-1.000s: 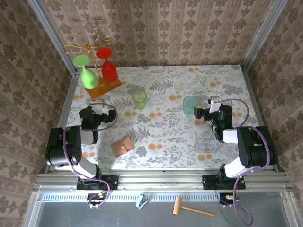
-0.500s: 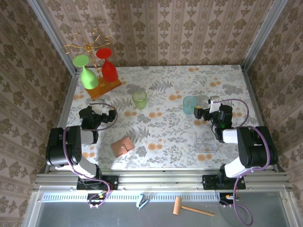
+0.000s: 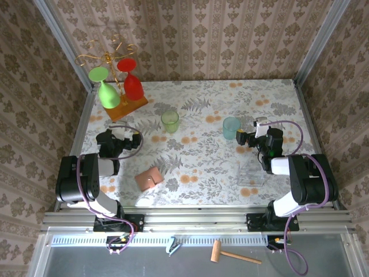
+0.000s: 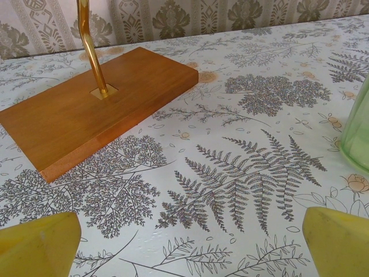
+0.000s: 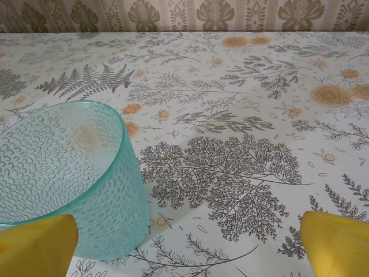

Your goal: Take the credit cards out of the card holder

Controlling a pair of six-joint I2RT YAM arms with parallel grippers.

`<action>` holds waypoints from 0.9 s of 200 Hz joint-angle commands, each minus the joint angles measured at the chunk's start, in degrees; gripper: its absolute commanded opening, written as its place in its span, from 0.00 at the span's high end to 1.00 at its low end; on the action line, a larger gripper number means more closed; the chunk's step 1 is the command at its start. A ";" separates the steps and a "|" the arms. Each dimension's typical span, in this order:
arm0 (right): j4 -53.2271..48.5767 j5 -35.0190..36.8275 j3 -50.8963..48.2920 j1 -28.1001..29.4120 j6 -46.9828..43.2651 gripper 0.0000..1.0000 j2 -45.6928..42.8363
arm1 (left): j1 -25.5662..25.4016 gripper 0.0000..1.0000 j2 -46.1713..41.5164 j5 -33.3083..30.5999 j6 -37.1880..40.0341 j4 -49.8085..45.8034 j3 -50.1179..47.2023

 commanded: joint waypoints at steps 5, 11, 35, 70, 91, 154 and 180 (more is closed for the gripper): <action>1.88 -1.04 -0.59 -0.30 -0.99 0.00 0.08 | 0.55 0.00 0.09 0.44 -0.02 1.89 -0.64; 1.92 -1.03 -0.60 -0.31 -0.98 0.00 0.14 | 0.49 0.00 0.13 0.42 -0.04 1.89 -0.62; 1.92 -0.88 -0.64 -0.31 -0.88 0.00 0.10 | 0.55 0.00 0.07 0.44 -0.02 1.91 -0.62; 1.49 2.53 -0.23 -0.35 0.35 0.00 0.32 | 0.55 0.00 0.15 -0.39 -0.41 2.01 -0.71; 1.59 2.62 -0.31 -0.26 0.36 0.00 0.23 | 0.55 0.00 0.18 -1.88 -1.09 1.95 -0.62; -1.04 2.37 0.12 0.13 -0.28 0.00 -1.82 | 0.52 0.00 -0.82 -6.21 -2.34 4.91 -2.59; -1.15 3.26 -0.24 0.12 0.08 0.00 -3.02 | 0.18 0.00 -4.62 -9.43 -3.13 5.68 -4.84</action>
